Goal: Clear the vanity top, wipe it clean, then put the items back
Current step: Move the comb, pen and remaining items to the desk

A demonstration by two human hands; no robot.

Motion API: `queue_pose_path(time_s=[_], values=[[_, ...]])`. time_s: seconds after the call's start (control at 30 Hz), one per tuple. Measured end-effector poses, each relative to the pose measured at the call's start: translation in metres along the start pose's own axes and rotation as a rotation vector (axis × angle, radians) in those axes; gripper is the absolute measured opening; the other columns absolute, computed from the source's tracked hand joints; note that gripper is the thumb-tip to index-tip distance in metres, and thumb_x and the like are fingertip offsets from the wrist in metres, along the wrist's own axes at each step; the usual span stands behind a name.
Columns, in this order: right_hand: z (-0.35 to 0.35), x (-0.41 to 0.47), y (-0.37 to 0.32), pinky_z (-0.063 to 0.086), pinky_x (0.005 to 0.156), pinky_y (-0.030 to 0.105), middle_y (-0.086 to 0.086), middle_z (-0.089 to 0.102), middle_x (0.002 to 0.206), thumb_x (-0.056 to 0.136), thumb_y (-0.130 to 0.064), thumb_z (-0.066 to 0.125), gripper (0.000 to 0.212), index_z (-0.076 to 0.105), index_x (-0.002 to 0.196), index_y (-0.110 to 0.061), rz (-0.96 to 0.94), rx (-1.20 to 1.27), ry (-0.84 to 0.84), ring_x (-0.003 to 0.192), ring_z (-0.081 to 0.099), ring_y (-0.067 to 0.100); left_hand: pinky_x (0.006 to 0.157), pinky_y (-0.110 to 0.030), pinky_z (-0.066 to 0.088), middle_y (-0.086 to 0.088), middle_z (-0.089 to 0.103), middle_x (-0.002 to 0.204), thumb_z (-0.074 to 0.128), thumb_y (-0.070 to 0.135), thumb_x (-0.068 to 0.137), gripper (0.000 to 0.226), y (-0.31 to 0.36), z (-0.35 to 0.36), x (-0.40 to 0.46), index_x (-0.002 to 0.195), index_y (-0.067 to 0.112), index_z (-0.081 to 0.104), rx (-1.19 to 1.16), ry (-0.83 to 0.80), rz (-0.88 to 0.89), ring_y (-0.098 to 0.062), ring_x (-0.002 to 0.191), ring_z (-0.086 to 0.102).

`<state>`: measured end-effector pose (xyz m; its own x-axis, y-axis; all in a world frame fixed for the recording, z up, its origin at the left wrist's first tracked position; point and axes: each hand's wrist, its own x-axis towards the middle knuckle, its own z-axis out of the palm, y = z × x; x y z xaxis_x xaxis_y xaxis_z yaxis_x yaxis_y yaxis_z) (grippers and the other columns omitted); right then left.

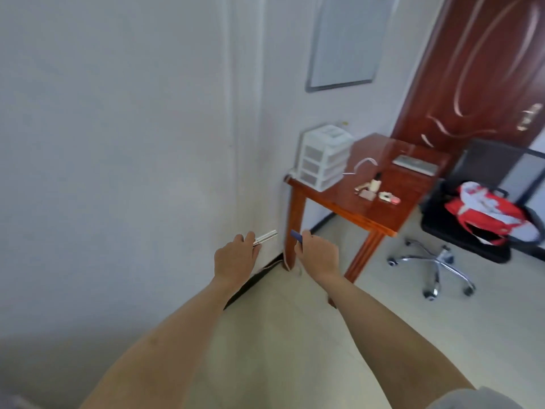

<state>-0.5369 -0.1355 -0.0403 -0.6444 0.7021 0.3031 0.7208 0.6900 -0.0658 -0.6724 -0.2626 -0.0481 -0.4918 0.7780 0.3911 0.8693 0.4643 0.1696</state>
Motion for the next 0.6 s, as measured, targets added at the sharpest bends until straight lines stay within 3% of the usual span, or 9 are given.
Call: queue_pose_path(time_s=[0.13, 0.37, 0.47, 0.6], values=[[0.005, 0.006, 0.068, 0.029, 0.047, 0.027, 0.006, 0.067, 0.082, 0.097, -0.031, 0.035, 0.026, 0.052, 0.1, -0.011, 0.18, -0.027, -0.03, 0.064, 0.059, 0.026, 0.04, -0.026, 0.038, -0.008, 0.056, 0.06, 0.068, 0.029, 0.082, 0.022, 0.056, 0.04, 0.044, 0.082, 0.009, 0.059, -0.041, -0.014, 0.164, -0.03, 0.043, 0.055], [0.029, 0.044, 0.151, 0.034, 0.054, 0.028, 0.006, 0.067, 0.088, 0.099, -0.033, 0.034, 0.029, 0.052, 0.106, -0.013, 0.47, -0.062, -0.04, 0.075, 0.063, 0.029, 0.036, -0.015, 0.019, -0.001, 0.047, 0.049, 0.081, 0.029, 0.064, 0.03, 0.116, 0.093, 0.138, 0.068, 0.011, 0.058, -0.095, -0.027, 0.394, -0.019, 0.03, 0.045], [0.039, 0.065, 0.17, 0.037, 0.053, 0.028, 0.007, 0.067, 0.086, 0.099, -0.036, 0.032, 0.033, 0.05, 0.113, -0.012, 0.581, -0.07, -0.019, 0.073, 0.063, 0.029, 0.039, -0.013, 0.009, 0.0, 0.048, 0.052, 0.076, 0.032, 0.074, 0.028, 0.129, 0.11, 0.176, 0.073, 0.012, 0.057, -0.109, -0.083, 0.492, -0.014, 0.034, 0.045], [0.058, 0.093, 0.183, 0.038, 0.054, 0.028, 0.008, 0.067, 0.084, 0.099, -0.041, 0.028, 0.04, 0.051, 0.11, -0.011, 0.674, -0.093, 0.005, 0.073, 0.064, 0.028, 0.047, -0.019, 0.026, -0.001, 0.057, 0.086, 0.035, 0.041, 0.097, 0.032, 0.135, 0.14, 0.221, 0.105, 0.015, 0.052, -0.048, -0.092, 0.634, -0.015, 0.071, 0.06]])
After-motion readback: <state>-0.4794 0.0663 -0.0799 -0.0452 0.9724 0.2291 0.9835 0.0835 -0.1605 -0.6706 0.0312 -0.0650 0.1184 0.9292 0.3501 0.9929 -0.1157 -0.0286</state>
